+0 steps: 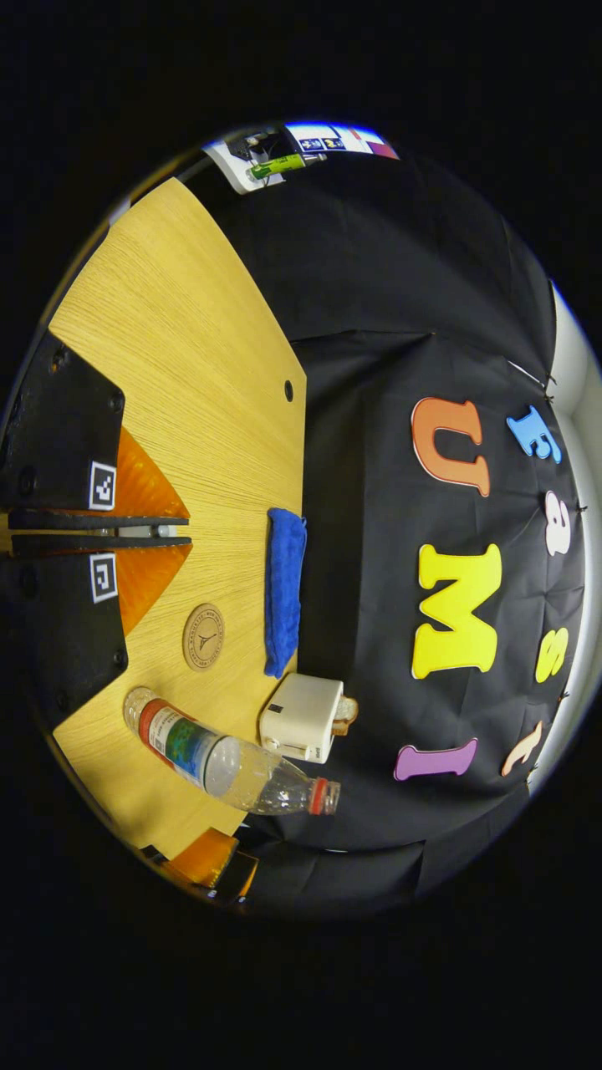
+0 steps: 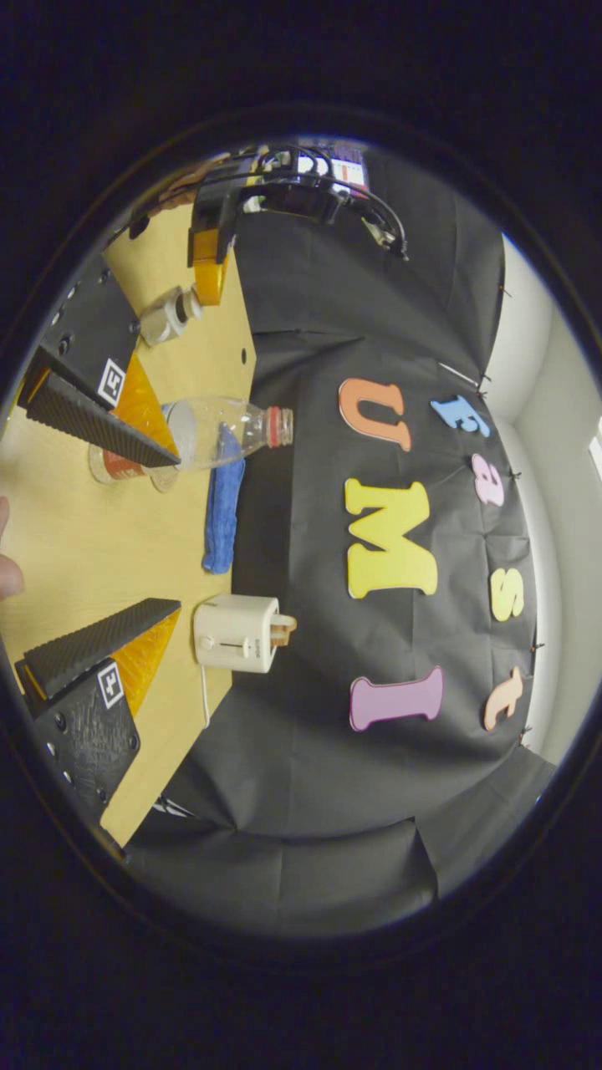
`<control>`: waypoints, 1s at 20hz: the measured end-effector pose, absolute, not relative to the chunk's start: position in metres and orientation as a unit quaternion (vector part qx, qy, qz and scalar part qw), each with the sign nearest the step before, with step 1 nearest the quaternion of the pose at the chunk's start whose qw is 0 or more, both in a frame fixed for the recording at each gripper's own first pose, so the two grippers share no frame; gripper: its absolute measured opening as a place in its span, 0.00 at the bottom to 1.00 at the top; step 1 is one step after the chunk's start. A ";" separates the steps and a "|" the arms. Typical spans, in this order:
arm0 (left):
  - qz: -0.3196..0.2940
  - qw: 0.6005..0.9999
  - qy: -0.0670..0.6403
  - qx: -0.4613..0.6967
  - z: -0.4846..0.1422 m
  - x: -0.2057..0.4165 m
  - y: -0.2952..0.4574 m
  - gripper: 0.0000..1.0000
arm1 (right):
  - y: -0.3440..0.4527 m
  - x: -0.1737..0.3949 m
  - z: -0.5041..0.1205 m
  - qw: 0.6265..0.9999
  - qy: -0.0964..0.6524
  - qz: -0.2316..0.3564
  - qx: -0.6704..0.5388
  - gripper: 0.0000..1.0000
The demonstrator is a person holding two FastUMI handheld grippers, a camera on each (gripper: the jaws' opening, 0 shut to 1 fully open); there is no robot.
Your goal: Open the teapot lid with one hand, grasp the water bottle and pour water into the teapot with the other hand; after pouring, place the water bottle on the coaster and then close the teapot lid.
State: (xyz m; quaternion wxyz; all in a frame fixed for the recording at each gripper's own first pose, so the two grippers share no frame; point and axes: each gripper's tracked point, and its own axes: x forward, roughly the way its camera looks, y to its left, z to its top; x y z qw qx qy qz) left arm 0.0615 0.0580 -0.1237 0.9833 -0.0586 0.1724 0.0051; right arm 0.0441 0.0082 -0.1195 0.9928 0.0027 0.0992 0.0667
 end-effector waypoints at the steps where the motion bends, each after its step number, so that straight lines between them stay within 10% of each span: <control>1: 0.001 0.984 0.165 -0.060 -0.118 0.060 0.057 0.05 | 0.014 0.042 -0.122 0.992 0.101 0.076 0.002 0.96; 20: 0.016 0.992 0.083 -0.093 -0.059 0.028 0.111 0.05 | 0.088 0.085 -0.174 0.977 0.182 0.106 0.038 0.96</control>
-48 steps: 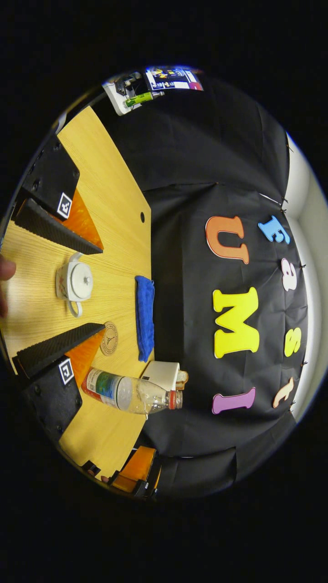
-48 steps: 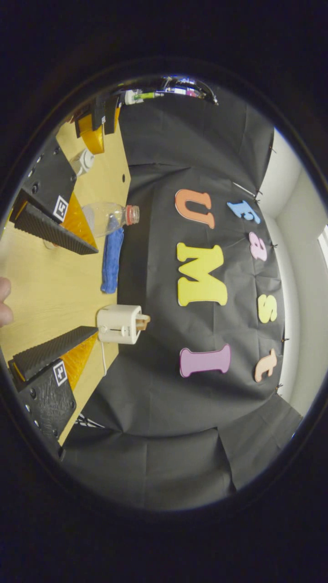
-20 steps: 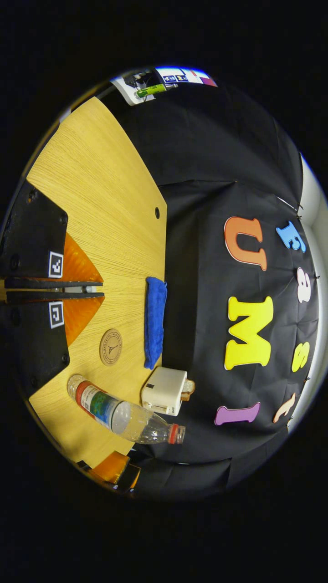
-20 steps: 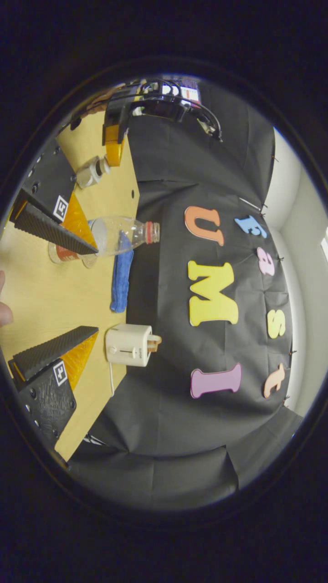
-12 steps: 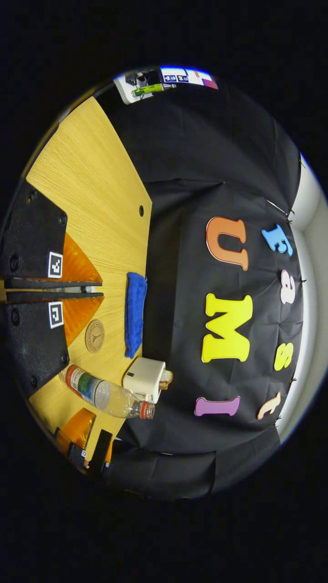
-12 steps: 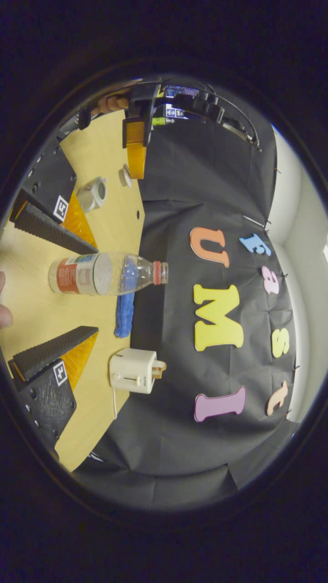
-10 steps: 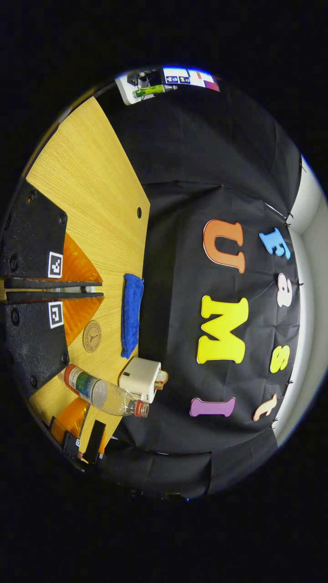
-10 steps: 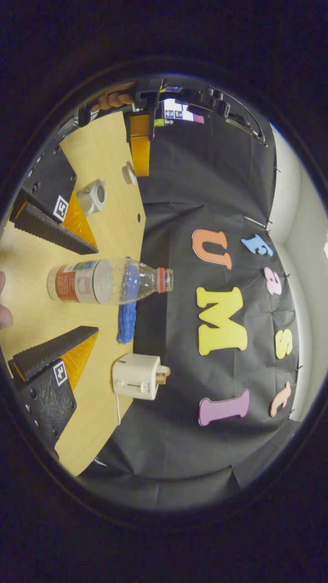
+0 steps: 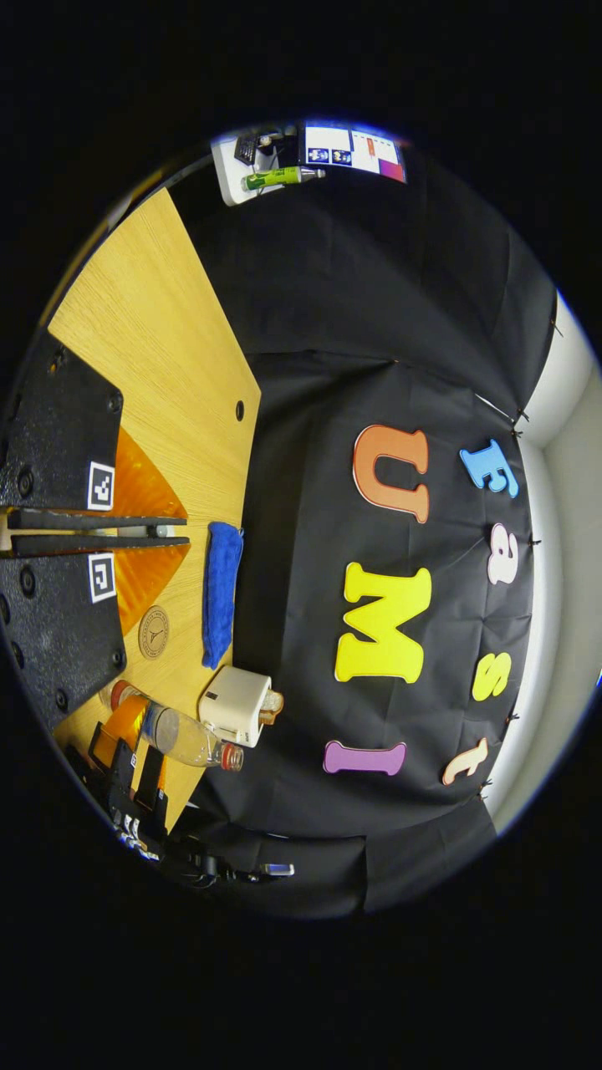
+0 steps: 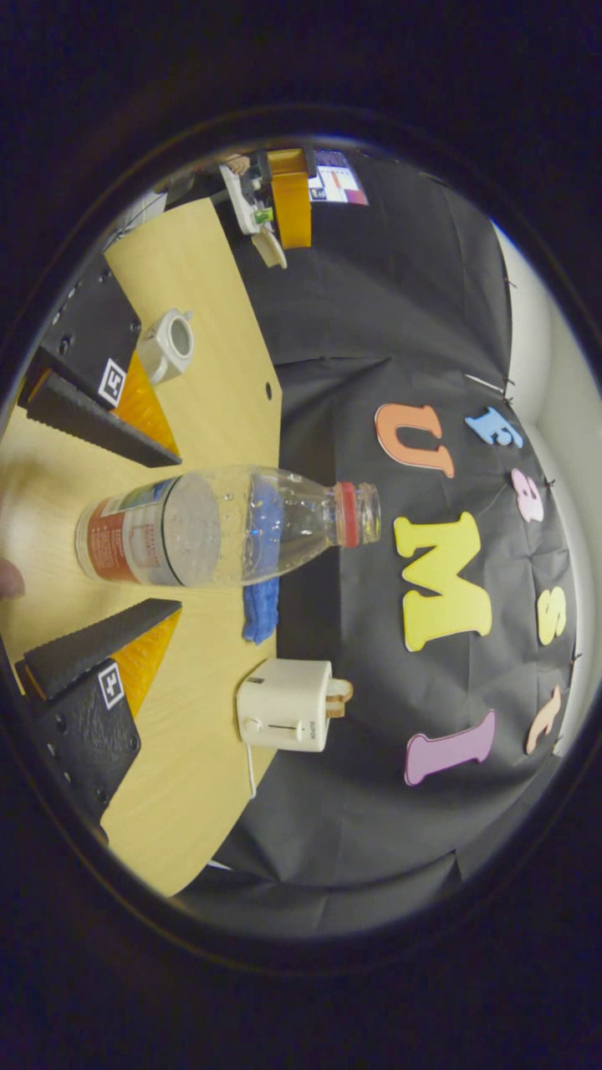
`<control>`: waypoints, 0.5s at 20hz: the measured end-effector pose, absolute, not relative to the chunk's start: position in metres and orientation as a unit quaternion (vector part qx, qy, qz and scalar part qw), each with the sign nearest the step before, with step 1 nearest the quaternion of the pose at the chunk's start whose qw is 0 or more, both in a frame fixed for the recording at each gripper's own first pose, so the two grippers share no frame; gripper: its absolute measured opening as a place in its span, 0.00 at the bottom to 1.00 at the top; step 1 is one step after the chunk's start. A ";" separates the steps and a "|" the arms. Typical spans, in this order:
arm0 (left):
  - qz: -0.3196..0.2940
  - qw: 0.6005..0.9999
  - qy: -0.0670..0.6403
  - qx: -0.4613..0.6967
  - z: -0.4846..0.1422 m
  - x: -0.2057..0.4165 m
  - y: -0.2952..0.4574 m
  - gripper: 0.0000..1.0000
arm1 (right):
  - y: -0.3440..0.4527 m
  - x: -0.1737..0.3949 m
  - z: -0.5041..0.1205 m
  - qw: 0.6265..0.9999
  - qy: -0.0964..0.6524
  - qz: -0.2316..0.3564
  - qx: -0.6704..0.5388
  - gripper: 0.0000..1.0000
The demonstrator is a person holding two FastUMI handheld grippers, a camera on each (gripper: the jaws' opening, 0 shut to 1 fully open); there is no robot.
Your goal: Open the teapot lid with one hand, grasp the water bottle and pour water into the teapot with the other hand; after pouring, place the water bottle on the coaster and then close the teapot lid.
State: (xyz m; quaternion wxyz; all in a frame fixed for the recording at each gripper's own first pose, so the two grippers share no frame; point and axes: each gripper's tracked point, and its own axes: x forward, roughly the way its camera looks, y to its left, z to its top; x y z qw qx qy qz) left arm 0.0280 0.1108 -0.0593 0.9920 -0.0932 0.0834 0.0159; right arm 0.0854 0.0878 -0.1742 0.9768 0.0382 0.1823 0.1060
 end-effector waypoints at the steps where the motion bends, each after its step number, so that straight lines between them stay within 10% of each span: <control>1: 0.017 0.992 0.083 -0.091 -0.059 0.027 0.114 0.05 | 0.088 0.087 -0.176 0.976 0.186 0.105 0.038 0.92; 10: 0.012 0.994 0.074 -0.078 -0.050 0.024 0.119 0.05 | 0.091 0.094 -0.138 0.982 0.140 0.101 -0.083 0.73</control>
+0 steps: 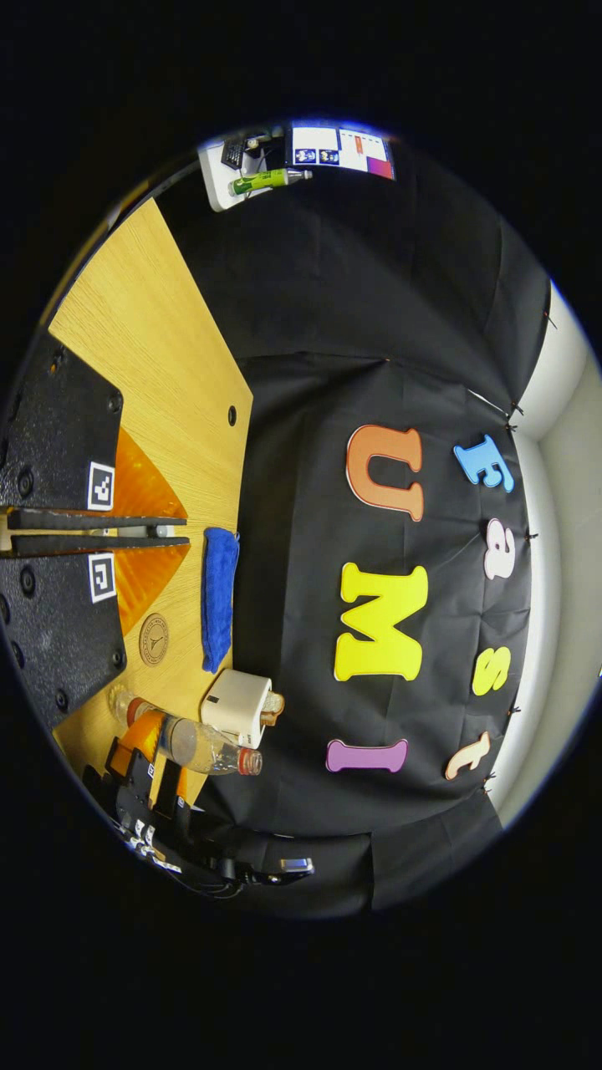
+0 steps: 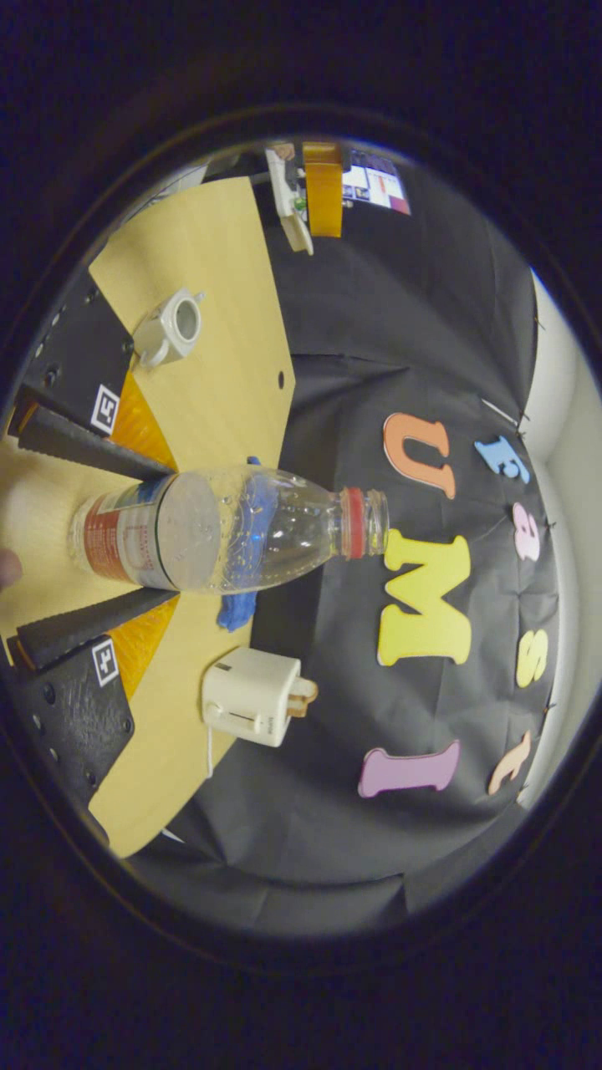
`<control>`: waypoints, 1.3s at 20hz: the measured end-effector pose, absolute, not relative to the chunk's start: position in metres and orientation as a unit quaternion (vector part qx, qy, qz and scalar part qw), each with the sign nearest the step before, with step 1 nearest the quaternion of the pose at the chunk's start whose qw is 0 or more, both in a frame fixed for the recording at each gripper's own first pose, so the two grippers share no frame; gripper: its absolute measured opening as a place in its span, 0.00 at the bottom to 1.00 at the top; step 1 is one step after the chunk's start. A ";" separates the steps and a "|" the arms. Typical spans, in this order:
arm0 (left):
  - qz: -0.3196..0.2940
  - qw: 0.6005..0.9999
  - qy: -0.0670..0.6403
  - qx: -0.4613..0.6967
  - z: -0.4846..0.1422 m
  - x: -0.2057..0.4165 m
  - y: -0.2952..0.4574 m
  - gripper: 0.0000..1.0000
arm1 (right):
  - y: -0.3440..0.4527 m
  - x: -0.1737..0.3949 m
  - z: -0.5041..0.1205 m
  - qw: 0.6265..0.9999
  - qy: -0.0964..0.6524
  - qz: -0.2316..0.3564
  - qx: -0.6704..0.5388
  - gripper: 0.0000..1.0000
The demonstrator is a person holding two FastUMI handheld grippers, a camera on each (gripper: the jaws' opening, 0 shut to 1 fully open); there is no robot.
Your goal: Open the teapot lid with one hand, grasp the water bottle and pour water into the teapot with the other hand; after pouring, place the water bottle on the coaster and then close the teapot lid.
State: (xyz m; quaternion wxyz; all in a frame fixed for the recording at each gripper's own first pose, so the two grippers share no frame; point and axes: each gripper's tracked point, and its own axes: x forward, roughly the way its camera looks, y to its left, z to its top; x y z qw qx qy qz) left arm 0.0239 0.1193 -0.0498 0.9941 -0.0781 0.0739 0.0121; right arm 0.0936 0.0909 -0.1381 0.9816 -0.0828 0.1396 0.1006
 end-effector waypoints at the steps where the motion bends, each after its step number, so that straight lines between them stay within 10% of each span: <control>1: 0.010 0.994 0.072 -0.077 -0.049 0.023 0.119 0.05 | 0.093 0.095 -0.132 0.980 0.133 0.102 -0.105 0.73; 26: 0.029 0.994 0.081 -0.069 -0.057 0.015 0.172 0.05 | 0.137 0.128 -0.170 0.753 0.014 0.123 -0.646 0.72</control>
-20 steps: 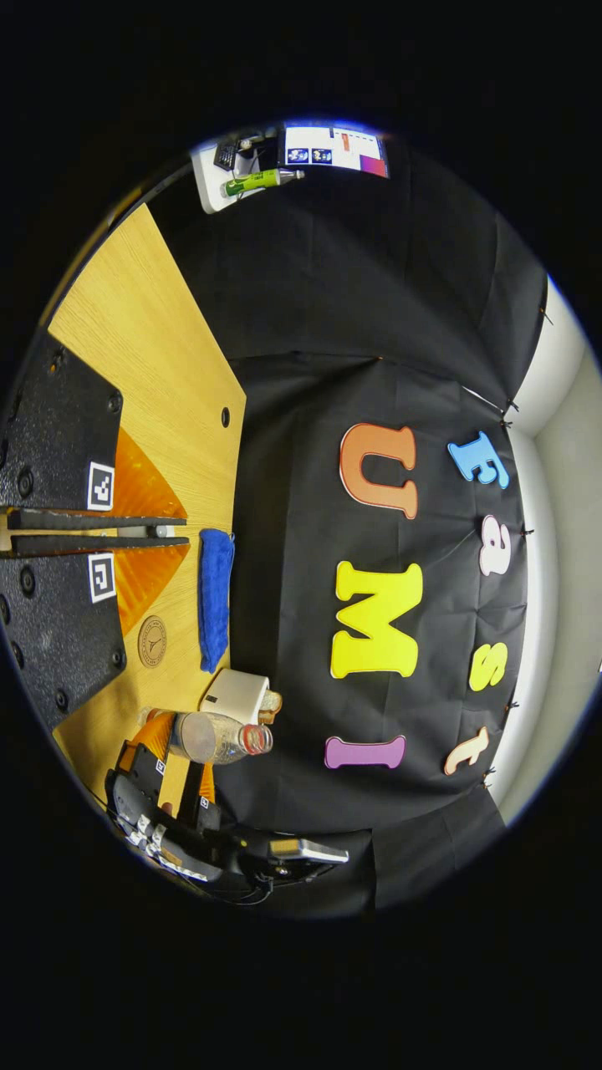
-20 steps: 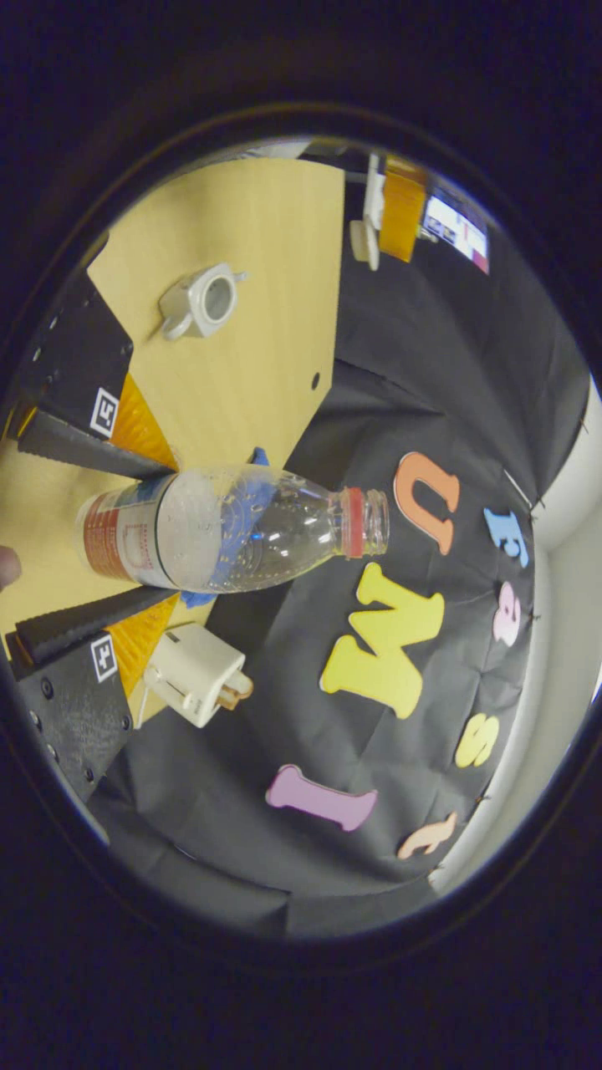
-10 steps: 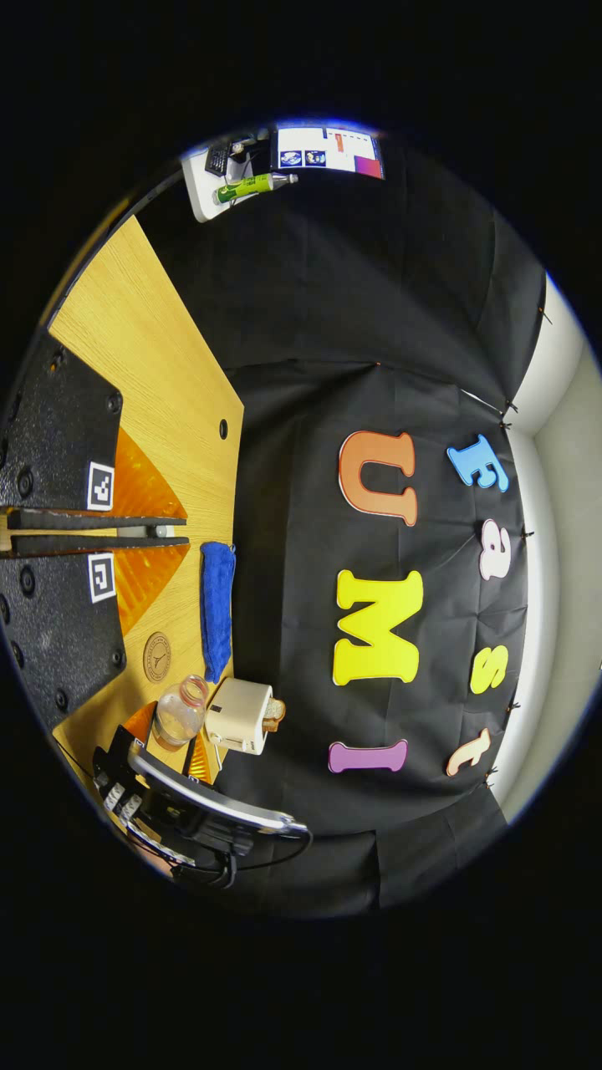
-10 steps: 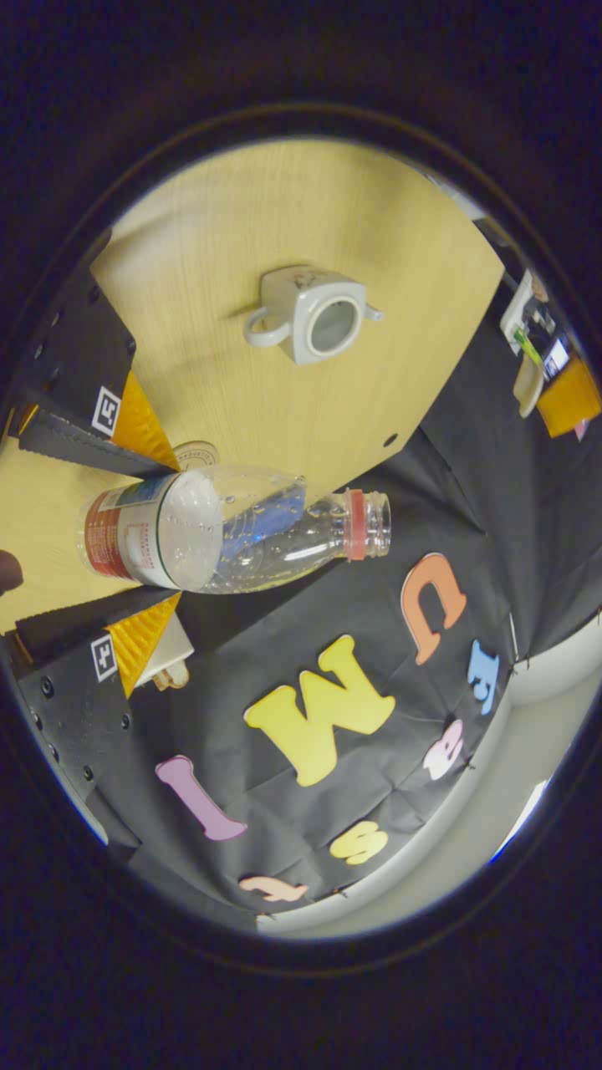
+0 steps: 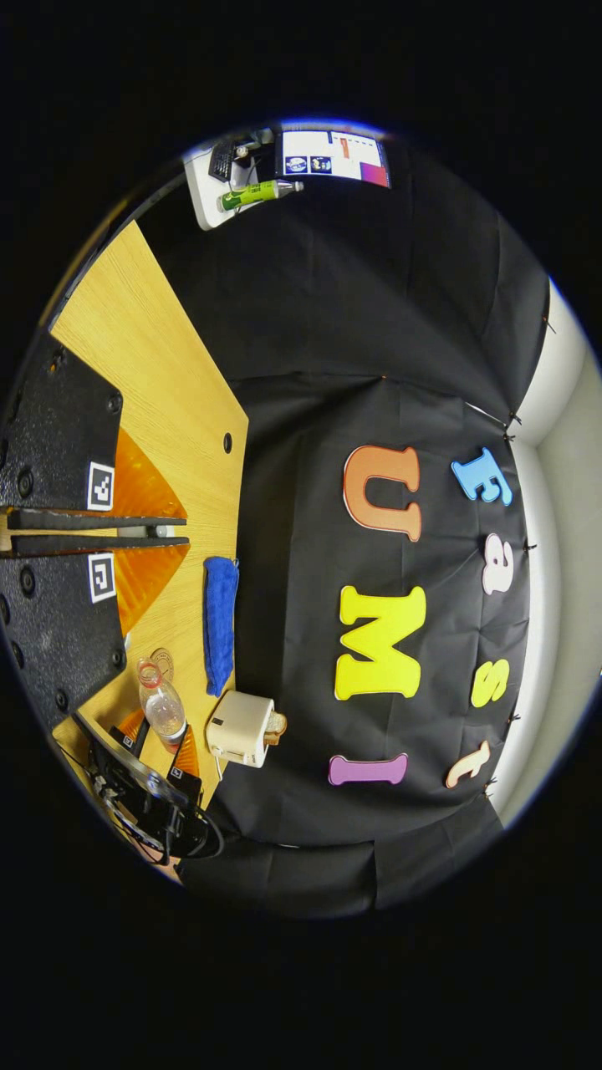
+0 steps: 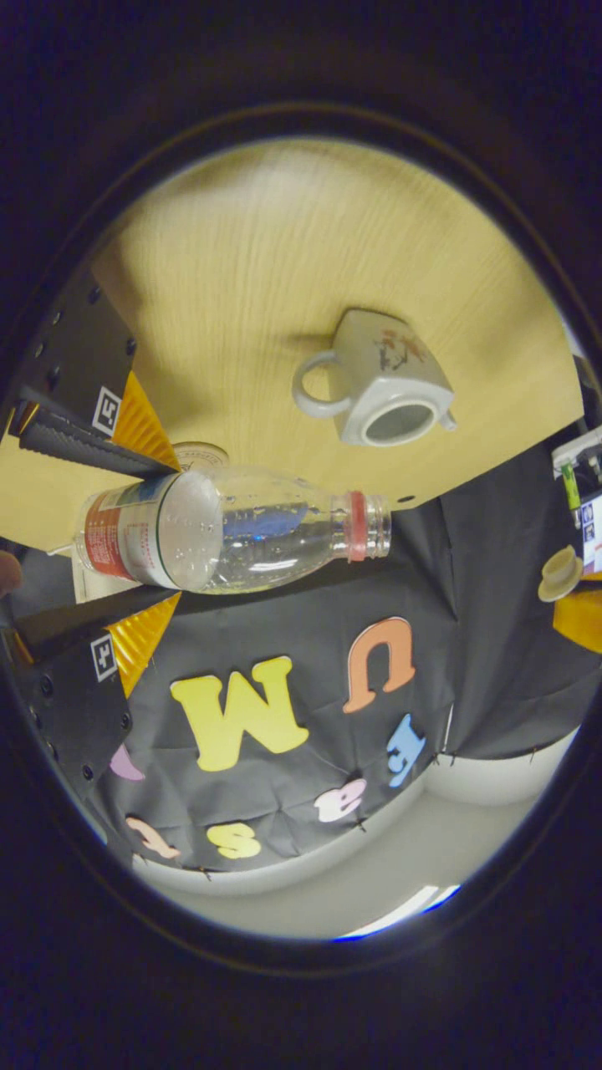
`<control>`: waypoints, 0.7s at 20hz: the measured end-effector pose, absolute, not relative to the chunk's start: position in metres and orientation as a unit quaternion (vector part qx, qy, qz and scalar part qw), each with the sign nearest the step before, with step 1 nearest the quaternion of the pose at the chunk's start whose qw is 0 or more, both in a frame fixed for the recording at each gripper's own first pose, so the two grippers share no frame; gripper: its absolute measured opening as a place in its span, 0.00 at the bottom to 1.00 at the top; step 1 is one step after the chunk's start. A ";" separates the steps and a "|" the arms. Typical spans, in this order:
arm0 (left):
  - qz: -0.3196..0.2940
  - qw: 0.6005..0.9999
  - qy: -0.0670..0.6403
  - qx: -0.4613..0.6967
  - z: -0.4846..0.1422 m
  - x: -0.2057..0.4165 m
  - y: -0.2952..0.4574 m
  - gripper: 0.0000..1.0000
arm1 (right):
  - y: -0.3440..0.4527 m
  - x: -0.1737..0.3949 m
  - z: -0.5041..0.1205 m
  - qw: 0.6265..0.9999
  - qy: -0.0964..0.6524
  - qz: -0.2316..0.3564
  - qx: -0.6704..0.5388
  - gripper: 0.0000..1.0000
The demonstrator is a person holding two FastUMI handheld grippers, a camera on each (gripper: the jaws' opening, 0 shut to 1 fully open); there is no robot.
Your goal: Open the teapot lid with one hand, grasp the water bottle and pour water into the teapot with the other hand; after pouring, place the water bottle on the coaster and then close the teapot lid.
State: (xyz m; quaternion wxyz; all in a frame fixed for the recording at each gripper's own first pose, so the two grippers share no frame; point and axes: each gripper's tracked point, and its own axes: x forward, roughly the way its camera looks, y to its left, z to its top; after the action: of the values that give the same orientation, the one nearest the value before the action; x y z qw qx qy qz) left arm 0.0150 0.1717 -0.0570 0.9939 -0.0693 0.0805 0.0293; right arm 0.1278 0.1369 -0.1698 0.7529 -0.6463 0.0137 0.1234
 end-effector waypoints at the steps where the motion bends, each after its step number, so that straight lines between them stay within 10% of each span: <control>1: 0.030 0.994 0.081 -0.070 -0.057 0.015 0.173 0.05 | 0.139 0.129 -0.167 0.743 0.006 0.121 -0.658 0.72; 14: 0.028 0.995 0.088 -0.048 -0.059 0.012 0.178 0.05 | 0.151 0.135 -0.152 0.655 -0.047 0.108 -0.746 0.70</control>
State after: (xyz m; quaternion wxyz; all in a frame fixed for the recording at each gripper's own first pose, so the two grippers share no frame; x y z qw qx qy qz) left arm 0.0118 0.1780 -0.0595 0.9946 -0.0481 0.0875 0.0279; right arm 0.1354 0.1509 -0.1522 0.6552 -0.7462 -0.0469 0.1077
